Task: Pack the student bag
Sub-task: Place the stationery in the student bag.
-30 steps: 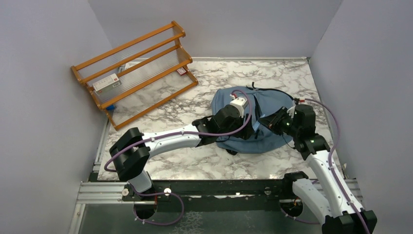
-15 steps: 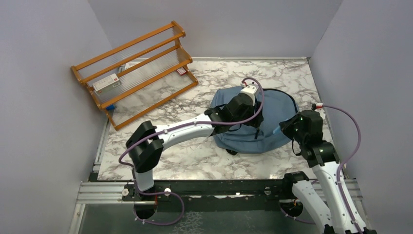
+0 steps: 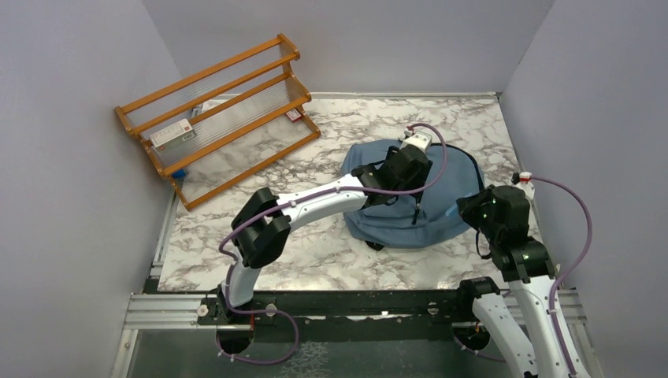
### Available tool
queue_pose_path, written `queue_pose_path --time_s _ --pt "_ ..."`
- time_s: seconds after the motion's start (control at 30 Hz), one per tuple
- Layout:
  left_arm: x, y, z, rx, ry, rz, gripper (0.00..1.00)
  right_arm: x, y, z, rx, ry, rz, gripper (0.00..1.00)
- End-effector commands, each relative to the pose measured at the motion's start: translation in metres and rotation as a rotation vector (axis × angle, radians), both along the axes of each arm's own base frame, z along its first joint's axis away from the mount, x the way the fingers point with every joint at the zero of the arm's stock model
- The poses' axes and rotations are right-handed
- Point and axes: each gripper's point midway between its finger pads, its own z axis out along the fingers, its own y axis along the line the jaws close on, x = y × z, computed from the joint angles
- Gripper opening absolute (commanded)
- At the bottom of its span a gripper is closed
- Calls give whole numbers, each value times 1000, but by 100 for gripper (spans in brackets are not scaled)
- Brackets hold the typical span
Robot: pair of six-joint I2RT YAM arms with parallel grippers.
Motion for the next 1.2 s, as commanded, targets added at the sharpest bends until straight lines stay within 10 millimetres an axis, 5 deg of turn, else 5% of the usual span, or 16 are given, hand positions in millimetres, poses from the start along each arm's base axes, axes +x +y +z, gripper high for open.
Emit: queue_pose_path --time_s 0.0,0.43,0.8,1.03,1.17 --pt "15 0 -8 74 -43 26 67 -5 -2 1 3 0 -12 1" --pt "29 -6 -28 170 -72 19 63 -6 3 -1 15 8 10 1" --pt "27 -4 -27 175 -72 10 28 2 17 -3 53 12 73 1" --pt "26 0 -18 167 -81 19 4 26 38 -8 94 34 164 1" --pt "23 10 -15 165 -78 42 0 44 48 -5 93 -3 223 1"
